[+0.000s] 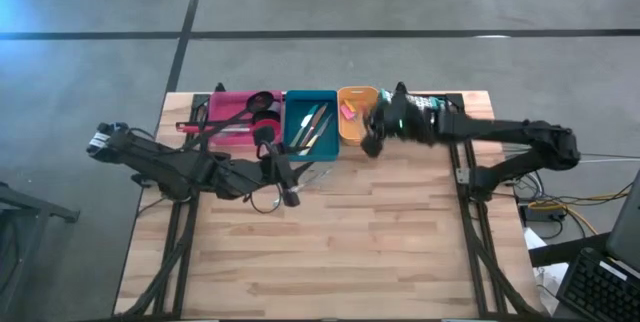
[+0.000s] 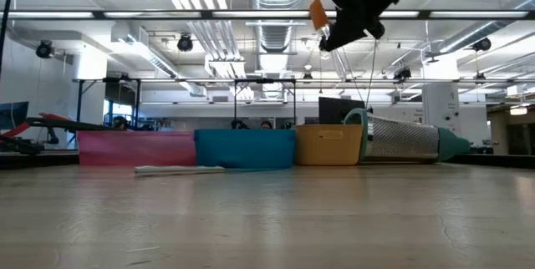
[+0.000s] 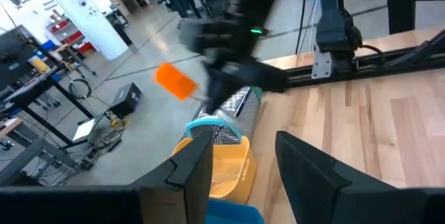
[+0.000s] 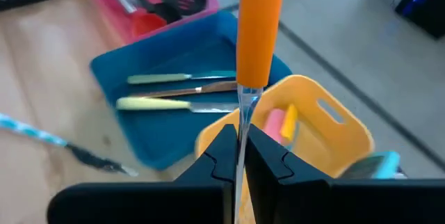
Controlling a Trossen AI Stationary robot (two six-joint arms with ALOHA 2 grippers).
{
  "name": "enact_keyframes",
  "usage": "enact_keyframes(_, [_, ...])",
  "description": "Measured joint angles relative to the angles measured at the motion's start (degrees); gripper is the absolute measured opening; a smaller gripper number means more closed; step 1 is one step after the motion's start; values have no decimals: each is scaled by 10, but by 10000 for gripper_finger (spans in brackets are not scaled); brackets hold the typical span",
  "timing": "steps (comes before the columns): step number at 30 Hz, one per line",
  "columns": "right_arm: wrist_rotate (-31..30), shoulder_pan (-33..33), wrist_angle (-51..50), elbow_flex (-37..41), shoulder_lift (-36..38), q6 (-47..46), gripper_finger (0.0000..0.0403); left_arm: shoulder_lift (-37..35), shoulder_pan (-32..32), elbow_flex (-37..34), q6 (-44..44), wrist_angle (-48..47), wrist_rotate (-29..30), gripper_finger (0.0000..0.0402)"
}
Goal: Pick & Place Kitchen Items
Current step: Put the orange spatula into the yellow bin
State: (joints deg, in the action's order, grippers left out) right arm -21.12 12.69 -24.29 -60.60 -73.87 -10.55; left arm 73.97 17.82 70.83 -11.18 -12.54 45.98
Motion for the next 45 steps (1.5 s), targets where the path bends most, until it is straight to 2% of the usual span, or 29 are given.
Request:
enact_keyframes(5, [92, 92, -47, -88, -59, 22, 8, 2, 0, 0, 0, -1, 0, 161])
enact_keyframes(11, [97, 162, -149, -190, -172, 49, 8, 3, 0, 0, 0, -2, 0, 161])
enact_keyframes(14, [127, 185, -175, -219, -219, 52, 8, 3, 0, 0, 0, -2, 0, 161])
enact_keyframes(18, [186, 207, -175, -231, -266, 60, 8, 4, 0, 0, 0, -2, 0, 161])
enact_keyframes(26, [186, 226, -174, -237, -313, 53, 8, 5, 0, 0, 0, -2, 0, 161])
enact_keyframes(45, [203, 247, -174, -236, -332, 21, 8, 5, 0, 0, 0, -2, 0, 161])
